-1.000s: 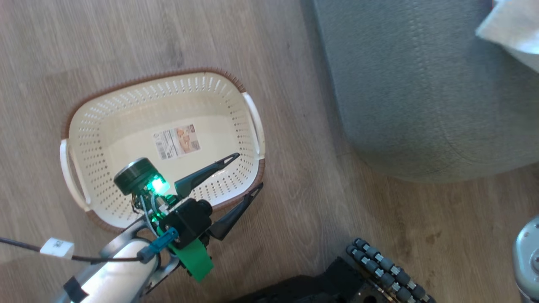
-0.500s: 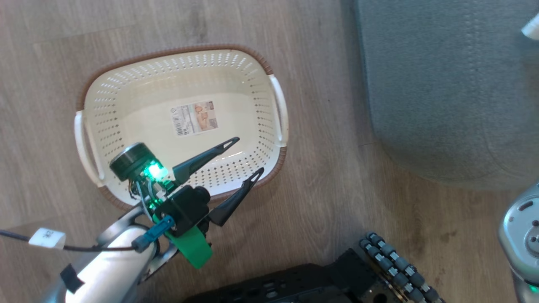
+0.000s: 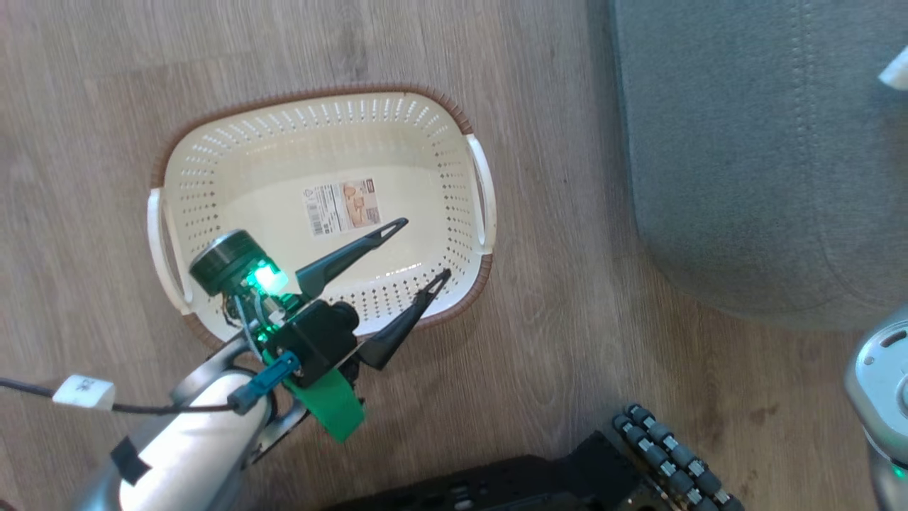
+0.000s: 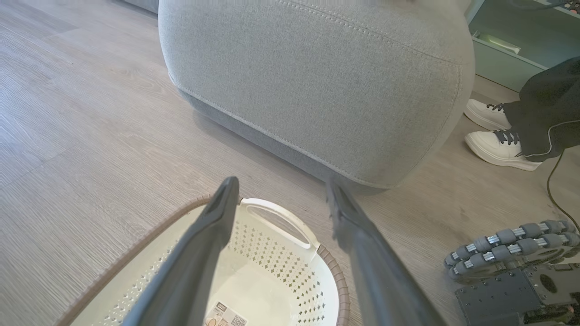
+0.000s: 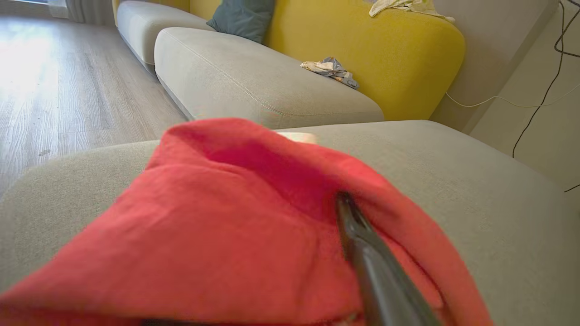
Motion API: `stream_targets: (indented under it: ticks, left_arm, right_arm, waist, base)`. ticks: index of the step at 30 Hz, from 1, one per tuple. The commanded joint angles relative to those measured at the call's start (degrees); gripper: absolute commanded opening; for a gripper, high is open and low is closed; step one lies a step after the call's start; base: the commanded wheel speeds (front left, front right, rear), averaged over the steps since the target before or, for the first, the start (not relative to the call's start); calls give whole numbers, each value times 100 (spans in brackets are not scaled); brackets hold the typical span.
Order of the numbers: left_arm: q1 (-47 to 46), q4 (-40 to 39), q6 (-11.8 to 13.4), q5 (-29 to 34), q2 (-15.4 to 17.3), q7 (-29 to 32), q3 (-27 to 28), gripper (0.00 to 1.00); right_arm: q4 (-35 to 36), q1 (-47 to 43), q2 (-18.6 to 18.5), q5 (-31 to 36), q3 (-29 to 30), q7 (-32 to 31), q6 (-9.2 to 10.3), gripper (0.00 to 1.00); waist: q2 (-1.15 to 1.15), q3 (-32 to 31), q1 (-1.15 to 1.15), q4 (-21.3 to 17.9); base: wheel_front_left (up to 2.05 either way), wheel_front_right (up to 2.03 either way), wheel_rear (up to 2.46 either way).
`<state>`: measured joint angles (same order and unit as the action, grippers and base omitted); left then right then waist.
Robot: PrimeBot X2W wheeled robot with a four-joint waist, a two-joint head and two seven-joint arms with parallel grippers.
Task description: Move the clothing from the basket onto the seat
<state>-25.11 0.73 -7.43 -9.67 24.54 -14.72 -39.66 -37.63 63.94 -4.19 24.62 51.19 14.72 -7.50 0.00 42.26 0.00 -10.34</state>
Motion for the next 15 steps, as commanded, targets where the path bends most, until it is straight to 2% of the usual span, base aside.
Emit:
stream_targets:
  ticks: [1, 15]
  left_arm:
    - [-15, -143, -6, -11, 7, -28, 125, 100]
    - [225, 189, -6, -33, -566, -28, 99, 100]
  right_arm:
    - [141, 12, -51, -18, -129, 27, 1, 100]
    - [-35, -529, -442, -298, -723, 26, 1, 100]
  waist:
    - [0, -128, 0, -26]
    - [0, -1480, 0, -61]
  base:
    - [0, 0, 0]
    - [0, 0, 0]
